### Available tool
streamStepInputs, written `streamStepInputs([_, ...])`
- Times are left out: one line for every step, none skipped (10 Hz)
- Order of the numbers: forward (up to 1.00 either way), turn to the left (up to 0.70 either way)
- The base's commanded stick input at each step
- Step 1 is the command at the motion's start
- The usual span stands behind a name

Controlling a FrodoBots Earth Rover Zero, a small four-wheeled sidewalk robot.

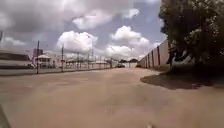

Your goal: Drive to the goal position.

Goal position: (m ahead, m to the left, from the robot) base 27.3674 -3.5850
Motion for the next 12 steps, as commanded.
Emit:
streamStepInputs([0.60,0.09])
streamStepInputs([0.60,0.09])
streamStepInputs([0.60,0.09])
streamStepInputs([0.60,0.09])
streamStepInputs([0.60,0.09])
streamStepInputs([0.60,0.09])
streamStepInputs([0.60,0.09])
streamStepInputs([0.60,0.09])
streamStepInputs([0.60,0.09])
streamStepInputs([0.60,0.09])
streamStepInputs([0.60,0.09])
streamStepInputs([0.60,0.09])
